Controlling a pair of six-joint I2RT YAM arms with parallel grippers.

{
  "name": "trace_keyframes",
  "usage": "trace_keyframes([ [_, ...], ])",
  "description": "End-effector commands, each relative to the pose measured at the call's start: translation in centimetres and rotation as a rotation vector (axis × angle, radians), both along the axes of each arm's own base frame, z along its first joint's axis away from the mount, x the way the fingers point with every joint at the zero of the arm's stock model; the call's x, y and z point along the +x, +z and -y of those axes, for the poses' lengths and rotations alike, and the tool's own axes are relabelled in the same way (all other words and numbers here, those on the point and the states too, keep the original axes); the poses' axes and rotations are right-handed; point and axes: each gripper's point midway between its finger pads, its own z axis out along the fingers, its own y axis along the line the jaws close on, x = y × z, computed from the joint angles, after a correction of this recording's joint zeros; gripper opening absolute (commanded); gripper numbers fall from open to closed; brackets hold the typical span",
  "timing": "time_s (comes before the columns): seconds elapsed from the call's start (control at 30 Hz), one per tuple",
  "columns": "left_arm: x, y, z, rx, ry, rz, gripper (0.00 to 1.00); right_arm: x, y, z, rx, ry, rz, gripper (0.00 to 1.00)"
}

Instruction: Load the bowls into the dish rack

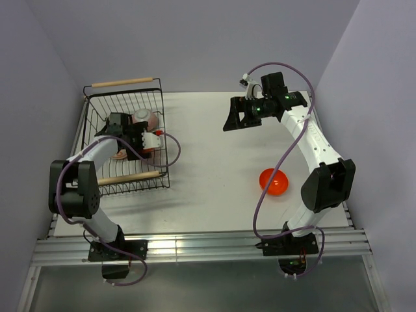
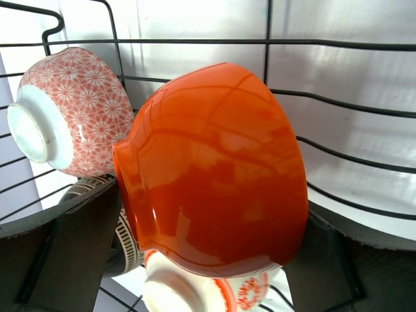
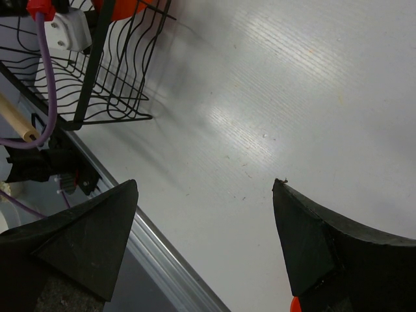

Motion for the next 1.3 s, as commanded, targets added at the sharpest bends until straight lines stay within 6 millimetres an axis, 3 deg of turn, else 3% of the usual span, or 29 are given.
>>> trace_keyframes([
  [0.0,0.4,2.2,0.9,-0.055,-0.002,0.080,1.00,0.4,1.3,0.3,0.004,-0.001,0.053,0.91],
  [0.23,-0.1,3.4,1.5,-0.072,-0.037,0.088,0.99,0.4,1.3,0.3,0.004,-0.003,0.055,0.91],
  [0.43,0.6,4.5,1.6,-0.094,-0.020,0.151,1.00,0.2,1.1,0.4,0.000,-0.004,0.056,0.91],
  [0.97,-1.9,4.3,2.2,-0.098,-0.083,0.033,0.99,0.3,0.5,0.4,-0.010,0.008,0.046,0.91],
  [1.13,-0.3,5.8,1.8,-0.108,-0.024,0.158,1.00,0.3,0.4,0.4,-0.010,0.008,0.046,0.91],
  [1.27,-0.3,6.0,1.8,-0.106,-0.034,0.204,0.99,0.3,0.3,0.4,-0.011,0.009,0.039,0.91],
])
